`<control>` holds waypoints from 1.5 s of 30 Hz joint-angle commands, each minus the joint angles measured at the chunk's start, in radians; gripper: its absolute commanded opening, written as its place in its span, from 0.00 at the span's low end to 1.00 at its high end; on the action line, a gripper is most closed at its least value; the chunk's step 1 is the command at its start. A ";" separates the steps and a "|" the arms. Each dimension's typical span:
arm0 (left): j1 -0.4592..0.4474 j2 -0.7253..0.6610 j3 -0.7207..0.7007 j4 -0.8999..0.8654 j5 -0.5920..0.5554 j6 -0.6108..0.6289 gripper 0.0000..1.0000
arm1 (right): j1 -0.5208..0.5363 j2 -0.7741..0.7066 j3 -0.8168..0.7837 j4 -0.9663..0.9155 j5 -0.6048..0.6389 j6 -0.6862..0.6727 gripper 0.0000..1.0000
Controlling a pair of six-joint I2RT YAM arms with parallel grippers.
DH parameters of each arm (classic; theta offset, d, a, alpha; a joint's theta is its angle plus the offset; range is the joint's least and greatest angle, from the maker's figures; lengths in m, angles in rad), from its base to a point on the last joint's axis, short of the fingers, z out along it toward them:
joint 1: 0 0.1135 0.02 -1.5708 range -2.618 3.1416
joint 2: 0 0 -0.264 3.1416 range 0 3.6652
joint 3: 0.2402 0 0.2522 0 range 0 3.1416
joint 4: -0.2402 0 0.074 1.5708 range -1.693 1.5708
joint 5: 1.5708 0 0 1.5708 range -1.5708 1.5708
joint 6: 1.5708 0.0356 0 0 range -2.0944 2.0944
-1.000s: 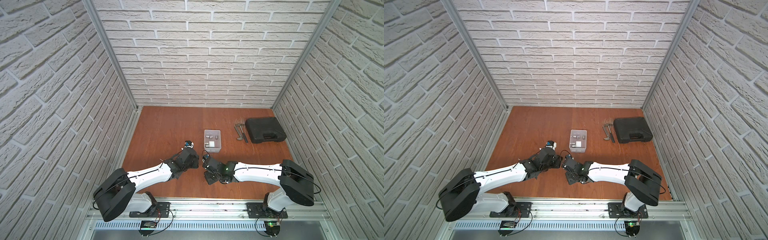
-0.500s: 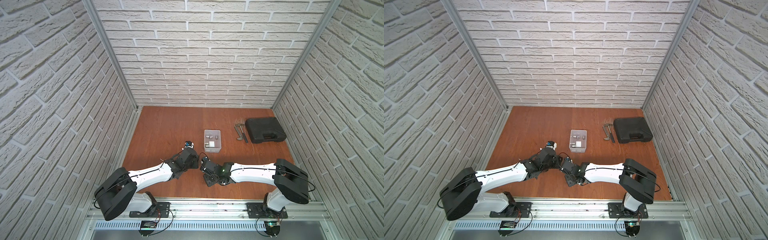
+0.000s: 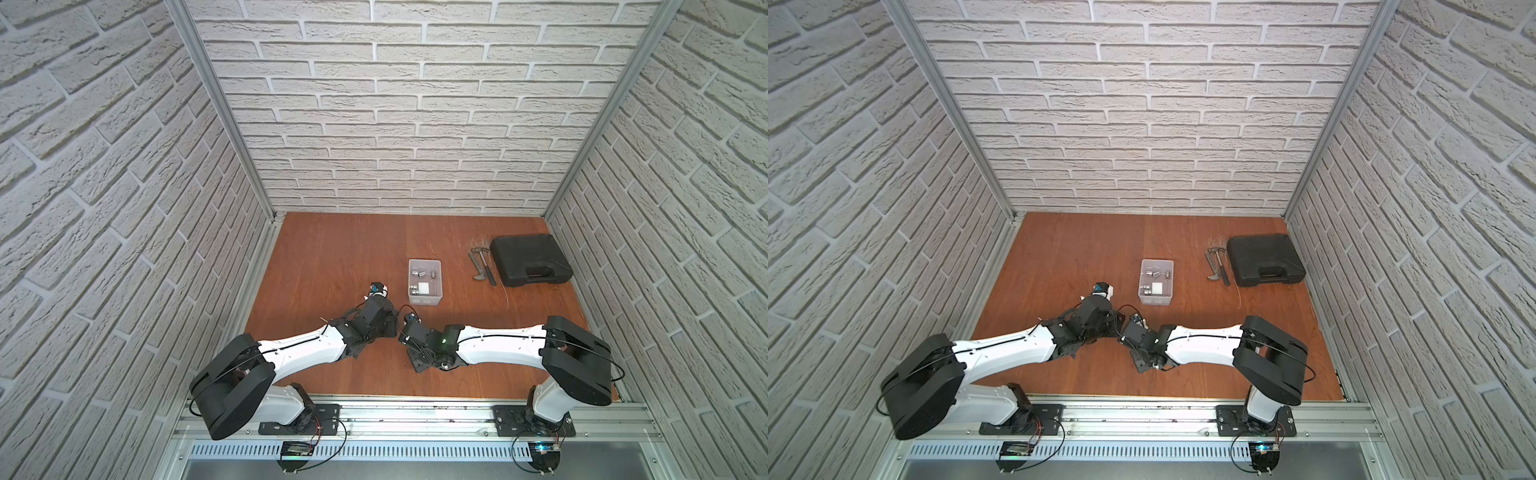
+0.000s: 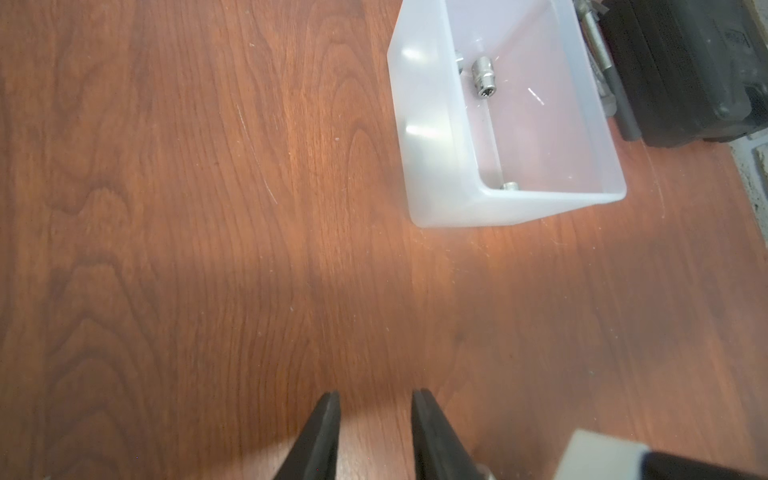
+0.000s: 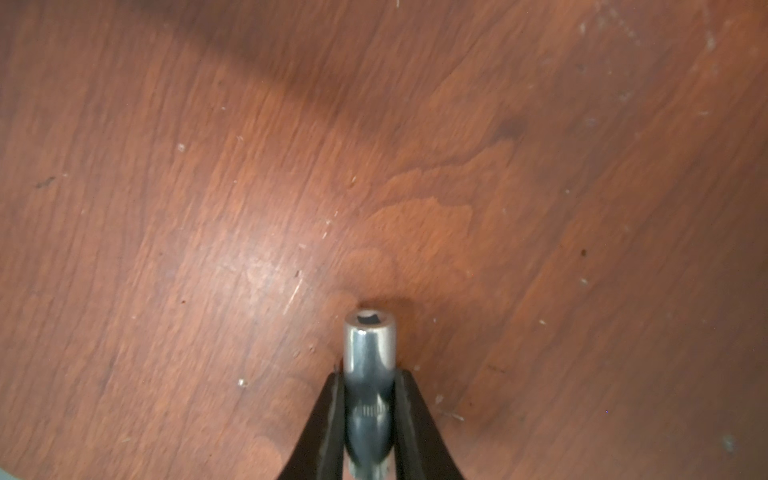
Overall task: Put the socket on the desktop into the storage box
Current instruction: Pick up the socket head at the center of the board.
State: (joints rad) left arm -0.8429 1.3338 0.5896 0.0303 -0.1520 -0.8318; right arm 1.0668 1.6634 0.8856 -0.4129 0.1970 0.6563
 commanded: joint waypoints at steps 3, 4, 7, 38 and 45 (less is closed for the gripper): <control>-0.002 0.010 0.016 0.022 -0.012 0.000 0.35 | -0.001 -0.019 -0.002 -0.041 0.059 0.015 0.11; -0.002 0.012 0.018 0.020 -0.011 0.001 0.35 | -0.008 -0.027 -0.005 -0.043 0.064 0.017 0.11; -0.001 0.016 0.020 0.019 -0.009 0.001 0.35 | -0.034 -0.064 -0.031 -0.030 0.059 0.028 0.10; 0.014 0.005 0.015 0.059 0.036 0.006 0.37 | -0.199 -0.232 -0.162 0.067 -0.028 0.055 0.02; 0.079 -0.062 -0.080 0.319 0.264 -0.047 0.35 | -0.206 -0.428 -0.271 0.337 -0.231 0.003 0.02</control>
State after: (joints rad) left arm -0.7860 1.3060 0.5434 0.1841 -0.0147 -0.8497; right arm 0.8677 1.2842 0.6380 -0.2394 0.0582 0.6914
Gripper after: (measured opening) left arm 0.356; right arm 0.230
